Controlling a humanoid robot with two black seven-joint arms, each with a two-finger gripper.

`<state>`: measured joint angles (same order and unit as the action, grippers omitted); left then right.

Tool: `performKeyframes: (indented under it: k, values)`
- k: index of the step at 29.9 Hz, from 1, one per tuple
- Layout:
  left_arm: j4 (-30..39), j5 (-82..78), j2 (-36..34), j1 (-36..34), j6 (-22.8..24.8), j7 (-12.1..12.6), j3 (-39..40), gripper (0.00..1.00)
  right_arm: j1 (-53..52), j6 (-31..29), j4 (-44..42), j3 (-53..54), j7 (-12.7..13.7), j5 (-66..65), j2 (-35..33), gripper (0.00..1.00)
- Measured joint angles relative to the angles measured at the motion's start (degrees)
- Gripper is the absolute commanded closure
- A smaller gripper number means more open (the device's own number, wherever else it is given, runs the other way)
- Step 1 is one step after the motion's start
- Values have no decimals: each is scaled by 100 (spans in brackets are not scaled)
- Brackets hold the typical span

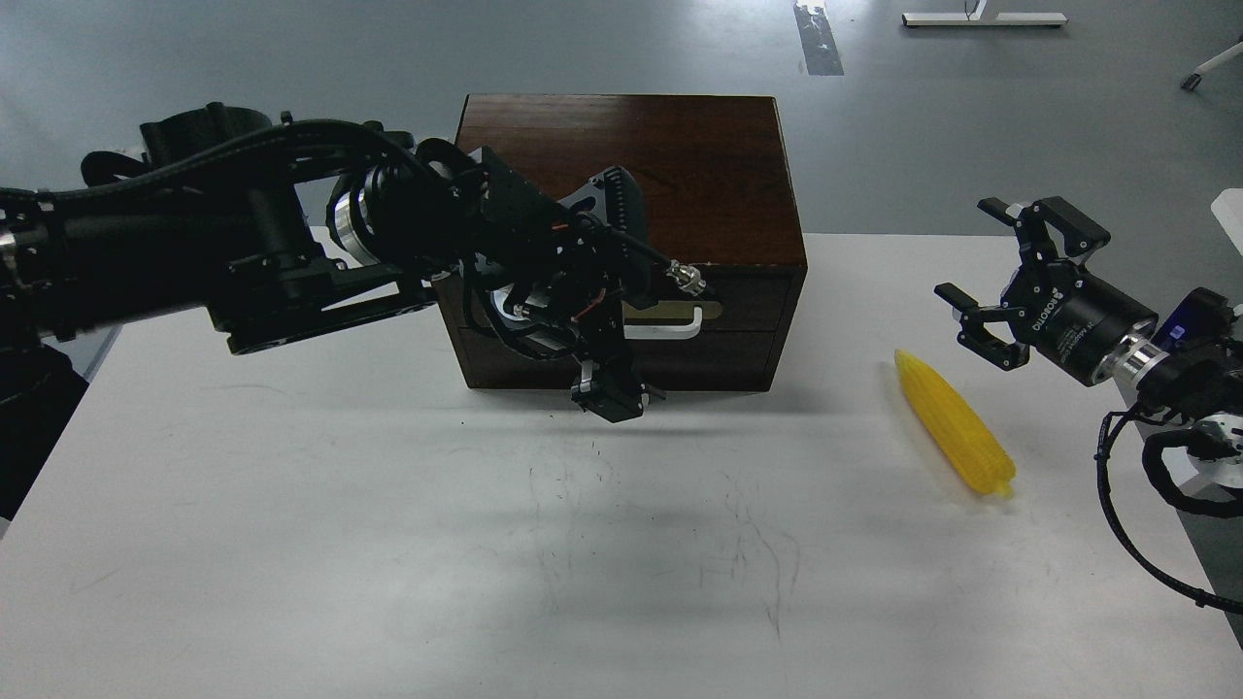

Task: Put corn in drawer with both arms

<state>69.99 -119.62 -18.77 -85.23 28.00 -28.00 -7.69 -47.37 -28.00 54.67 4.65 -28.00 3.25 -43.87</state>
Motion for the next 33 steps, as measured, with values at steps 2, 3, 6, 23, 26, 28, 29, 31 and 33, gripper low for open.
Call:
performKeyframes:
  k: [2,3,6,23,26,28,29,31,33]
  values:
    - [-55,0,14,0,0,0,-41,2,5,0,0,1,0,0,0,0]
    - [-91,0,21,0,0,0,-65,2,6,0,0,1,0,0,0,0]
    - [-168,0,30,0,0,0,-106,2,7,0,0,1,0,0,0,0]
    - [-299,2,35,98,0,0,-365,2,13,0,0,10,0,0,-7,0]
    - [-301,-3,33,123,0,0,-387,2,14,0,0,13,0,0,-7,0]
    - [-302,-18,33,135,0,0,-393,2,14,0,0,36,0,0,-7,0]
    - [-301,-22,38,136,0,0,-402,2,15,0,0,43,0,0,-7,0]
    - [-277,-25,54,136,0,0,-430,2,17,0,0,47,0,0,-7,0]
    - [-241,-25,63,136,0,0,-450,2,18,0,0,52,0,0,-7,0]
